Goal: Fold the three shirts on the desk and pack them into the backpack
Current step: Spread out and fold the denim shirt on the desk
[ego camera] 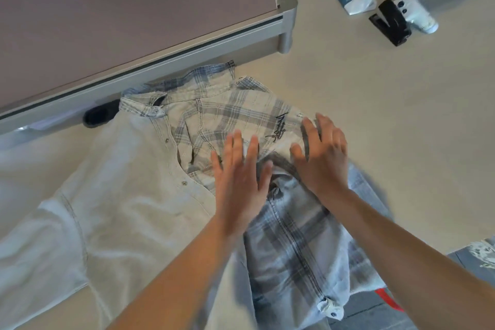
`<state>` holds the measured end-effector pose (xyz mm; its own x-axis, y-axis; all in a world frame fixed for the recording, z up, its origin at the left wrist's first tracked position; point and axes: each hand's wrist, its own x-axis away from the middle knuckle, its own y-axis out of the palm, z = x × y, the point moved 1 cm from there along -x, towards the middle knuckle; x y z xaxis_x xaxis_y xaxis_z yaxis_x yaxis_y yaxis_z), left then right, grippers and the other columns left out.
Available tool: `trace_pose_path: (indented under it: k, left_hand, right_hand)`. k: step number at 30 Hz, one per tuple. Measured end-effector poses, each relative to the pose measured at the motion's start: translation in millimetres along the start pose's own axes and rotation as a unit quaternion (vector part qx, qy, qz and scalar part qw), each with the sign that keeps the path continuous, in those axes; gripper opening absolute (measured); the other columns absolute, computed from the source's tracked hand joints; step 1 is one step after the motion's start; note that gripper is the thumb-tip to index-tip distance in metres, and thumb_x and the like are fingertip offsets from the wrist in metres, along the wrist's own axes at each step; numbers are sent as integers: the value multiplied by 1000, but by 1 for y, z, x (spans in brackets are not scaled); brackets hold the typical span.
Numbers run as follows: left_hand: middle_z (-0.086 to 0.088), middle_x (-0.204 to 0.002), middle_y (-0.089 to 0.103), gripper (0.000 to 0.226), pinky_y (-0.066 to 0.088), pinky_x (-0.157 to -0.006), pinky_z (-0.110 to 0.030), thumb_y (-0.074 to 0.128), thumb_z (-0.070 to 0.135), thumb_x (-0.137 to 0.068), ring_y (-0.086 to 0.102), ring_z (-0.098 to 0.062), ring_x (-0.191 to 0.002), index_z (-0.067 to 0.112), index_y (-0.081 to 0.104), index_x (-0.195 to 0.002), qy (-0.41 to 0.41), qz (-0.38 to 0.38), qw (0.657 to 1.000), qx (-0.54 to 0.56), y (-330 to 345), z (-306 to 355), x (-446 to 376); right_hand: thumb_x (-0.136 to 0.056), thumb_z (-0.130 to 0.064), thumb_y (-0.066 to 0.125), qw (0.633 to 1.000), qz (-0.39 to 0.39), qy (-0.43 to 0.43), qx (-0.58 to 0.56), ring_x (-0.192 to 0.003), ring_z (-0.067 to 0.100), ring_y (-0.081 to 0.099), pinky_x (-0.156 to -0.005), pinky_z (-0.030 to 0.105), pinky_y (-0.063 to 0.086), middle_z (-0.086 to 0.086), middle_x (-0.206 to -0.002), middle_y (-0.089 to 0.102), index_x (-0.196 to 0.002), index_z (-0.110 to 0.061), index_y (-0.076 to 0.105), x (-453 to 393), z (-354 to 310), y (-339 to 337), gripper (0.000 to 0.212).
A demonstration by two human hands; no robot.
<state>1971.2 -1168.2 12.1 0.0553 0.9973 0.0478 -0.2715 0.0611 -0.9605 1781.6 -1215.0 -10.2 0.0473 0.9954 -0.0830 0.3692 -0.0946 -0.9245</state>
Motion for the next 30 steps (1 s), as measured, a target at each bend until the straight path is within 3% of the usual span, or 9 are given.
trace_pose_path:
  k: [6,11,17,20,23,26,30]
  left_hand:
    - [-8,-174,0,61,3,-128,-59,25,52,-107,-6,-28,-160,27,24,-163,75,-132,983,-108,-18,12,-121]
    - [-6,-174,8,45,7,-126,-62,38,43,-108,-2,-28,-160,26,56,-146,148,-166,962,-160,-20,16,-183]
    - [-6,-171,17,41,3,-126,-63,42,35,-106,1,-26,-160,28,61,-142,206,-231,936,-170,-26,4,-217]
    - [-6,-164,31,42,-4,-125,-64,45,34,-106,10,-23,-158,30,58,-146,221,-254,932,-137,-27,-11,-225]
    - [-2,-142,46,40,-9,-125,-61,50,30,-104,32,-20,-144,22,64,-141,256,-252,927,-108,-29,-23,-228]
    - [-3,-134,49,37,-6,-126,-59,50,27,-103,37,-21,-138,12,70,-132,304,-243,915,-106,-32,-31,-224]
    - [-9,-122,52,40,8,-123,-65,48,25,-97,48,-30,-126,5,71,-122,370,-191,904,-95,-38,-52,-208]
  right_hand:
    - [-105,-50,30,991,-127,-23,30,-156,35,24,-129,53,14,14,-168,30,-157,-24,43,2,33,6,60]
    - [-108,-52,29,990,-129,-33,44,-156,28,25,-130,52,11,9,-169,31,-160,-16,40,16,29,7,64]
    - [-109,-54,26,988,-142,-6,61,-162,22,5,-131,51,6,6,-176,7,-165,-12,23,30,15,17,69]
    - [-108,-55,18,986,-145,11,79,-162,20,-6,-131,50,4,4,-176,-5,-167,-12,13,32,12,23,73]
    - [-107,-58,12,984,-146,35,92,-162,19,-8,-131,50,4,3,-175,-6,-167,-13,8,32,4,26,76]
    - [-106,-60,17,985,-133,71,80,-162,25,-2,-130,54,8,6,-176,3,-167,-18,21,30,1,23,74]
    - [-103,-63,31,982,-93,149,72,-152,38,26,-122,58,29,15,-169,23,-152,-33,51,32,3,7,61]
